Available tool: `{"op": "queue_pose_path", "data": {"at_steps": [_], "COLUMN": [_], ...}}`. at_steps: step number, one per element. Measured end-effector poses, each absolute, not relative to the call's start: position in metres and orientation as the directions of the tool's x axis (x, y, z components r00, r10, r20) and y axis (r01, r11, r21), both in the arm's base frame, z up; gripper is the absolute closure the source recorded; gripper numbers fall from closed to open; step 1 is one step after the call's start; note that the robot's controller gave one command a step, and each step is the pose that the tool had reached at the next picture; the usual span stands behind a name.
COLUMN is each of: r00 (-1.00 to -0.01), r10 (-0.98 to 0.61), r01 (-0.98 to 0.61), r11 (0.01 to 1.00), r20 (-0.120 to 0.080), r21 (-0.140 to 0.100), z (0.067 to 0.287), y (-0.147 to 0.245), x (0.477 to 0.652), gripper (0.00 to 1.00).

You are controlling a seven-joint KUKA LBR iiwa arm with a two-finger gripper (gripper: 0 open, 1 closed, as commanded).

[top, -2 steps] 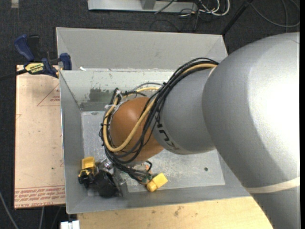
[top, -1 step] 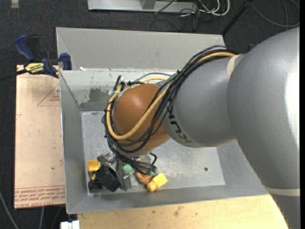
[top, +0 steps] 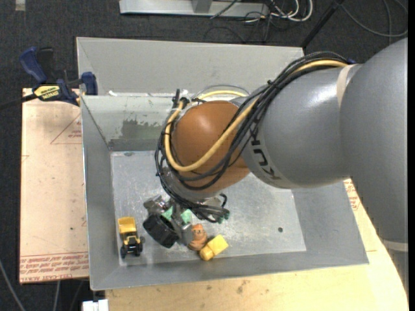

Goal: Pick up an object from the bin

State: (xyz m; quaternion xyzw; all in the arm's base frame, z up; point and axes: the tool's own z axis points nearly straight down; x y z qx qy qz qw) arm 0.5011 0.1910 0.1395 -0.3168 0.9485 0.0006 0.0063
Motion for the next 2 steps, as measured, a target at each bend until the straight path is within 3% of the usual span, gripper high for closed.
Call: {"op": "queue_pose_path", "data": {"at_steps": [1, 2], "r00": [-0.788, -0.796], "r10": [-0.616, -0.606], "r01": [-0.616, -0.606], "r11": [0.788, 0.796], "r20": [0.009, -0.003], "r21": [0.003, 0.0], "z": [0.165, 0.308], "y": [0.196, 0.19], "x": [0.489, 0.514], "gripper": [1.0, 1.0]}}
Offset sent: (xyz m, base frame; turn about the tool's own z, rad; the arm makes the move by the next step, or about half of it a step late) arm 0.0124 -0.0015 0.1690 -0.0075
